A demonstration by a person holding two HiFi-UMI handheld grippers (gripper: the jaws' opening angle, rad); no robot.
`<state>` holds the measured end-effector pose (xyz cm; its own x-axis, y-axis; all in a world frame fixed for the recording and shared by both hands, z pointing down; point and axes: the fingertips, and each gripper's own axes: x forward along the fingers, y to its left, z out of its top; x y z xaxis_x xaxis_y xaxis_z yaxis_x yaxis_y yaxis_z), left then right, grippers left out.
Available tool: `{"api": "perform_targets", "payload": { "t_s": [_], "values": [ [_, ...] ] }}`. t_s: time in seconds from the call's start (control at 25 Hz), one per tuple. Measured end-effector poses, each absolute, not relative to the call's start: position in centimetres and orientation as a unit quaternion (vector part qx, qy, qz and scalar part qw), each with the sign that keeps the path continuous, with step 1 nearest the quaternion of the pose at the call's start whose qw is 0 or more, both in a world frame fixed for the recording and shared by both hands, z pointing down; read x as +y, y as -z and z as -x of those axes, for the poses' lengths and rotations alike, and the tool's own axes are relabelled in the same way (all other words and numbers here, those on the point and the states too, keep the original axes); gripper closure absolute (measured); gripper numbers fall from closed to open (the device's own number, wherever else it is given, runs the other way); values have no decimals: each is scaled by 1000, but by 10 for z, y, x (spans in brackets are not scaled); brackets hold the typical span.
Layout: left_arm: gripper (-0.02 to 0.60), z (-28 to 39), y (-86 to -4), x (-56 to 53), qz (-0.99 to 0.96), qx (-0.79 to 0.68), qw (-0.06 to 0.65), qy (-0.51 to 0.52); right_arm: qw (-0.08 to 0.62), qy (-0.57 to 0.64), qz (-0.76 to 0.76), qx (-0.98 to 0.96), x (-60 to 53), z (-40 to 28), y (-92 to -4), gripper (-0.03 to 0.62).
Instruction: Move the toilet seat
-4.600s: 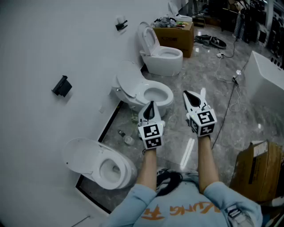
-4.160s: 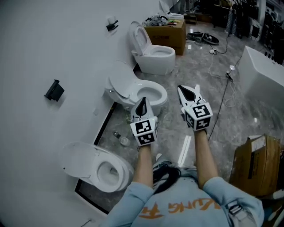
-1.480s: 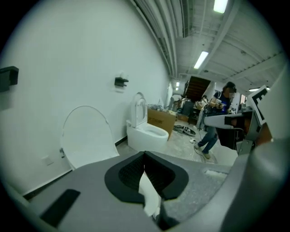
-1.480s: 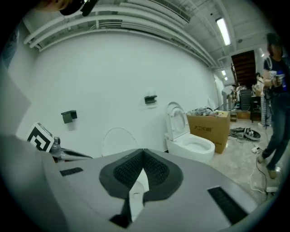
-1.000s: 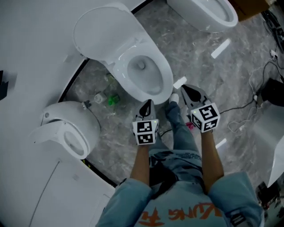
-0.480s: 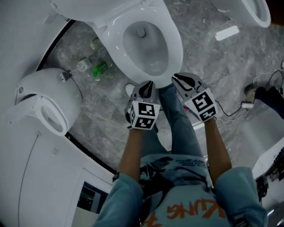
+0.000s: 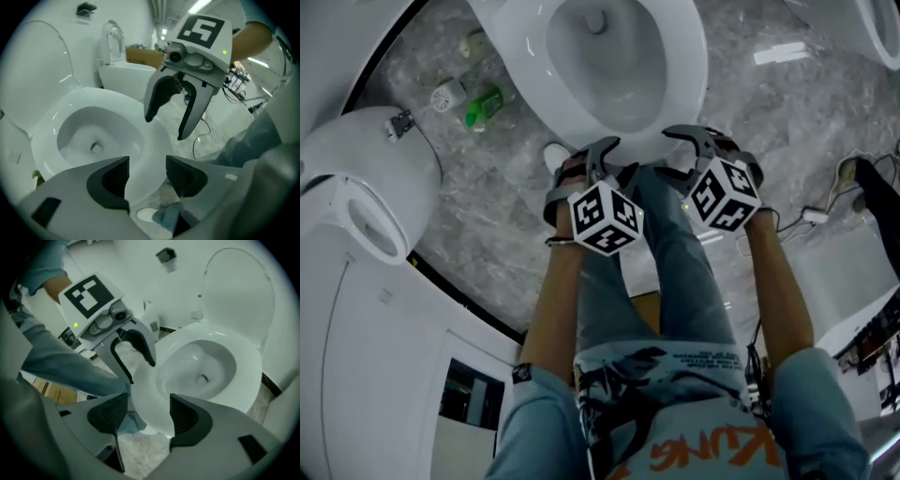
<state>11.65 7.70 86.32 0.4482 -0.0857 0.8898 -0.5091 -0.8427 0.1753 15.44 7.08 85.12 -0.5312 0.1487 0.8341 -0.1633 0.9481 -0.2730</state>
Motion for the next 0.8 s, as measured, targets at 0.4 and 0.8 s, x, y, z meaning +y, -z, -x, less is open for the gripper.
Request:
{"api": "perform_targets", "payload": {
  "t_s": [0.4, 0.8],
  "values": [
    [250, -128, -902, 97, -828, -50, 143, -539, 567, 10, 197, -799, 102, -144, -911, 235],
    [250, -127, -913, 100, -818, -32, 139, -557, 612, 37, 243, -751, 104, -145, -936, 247]
  ]
}}
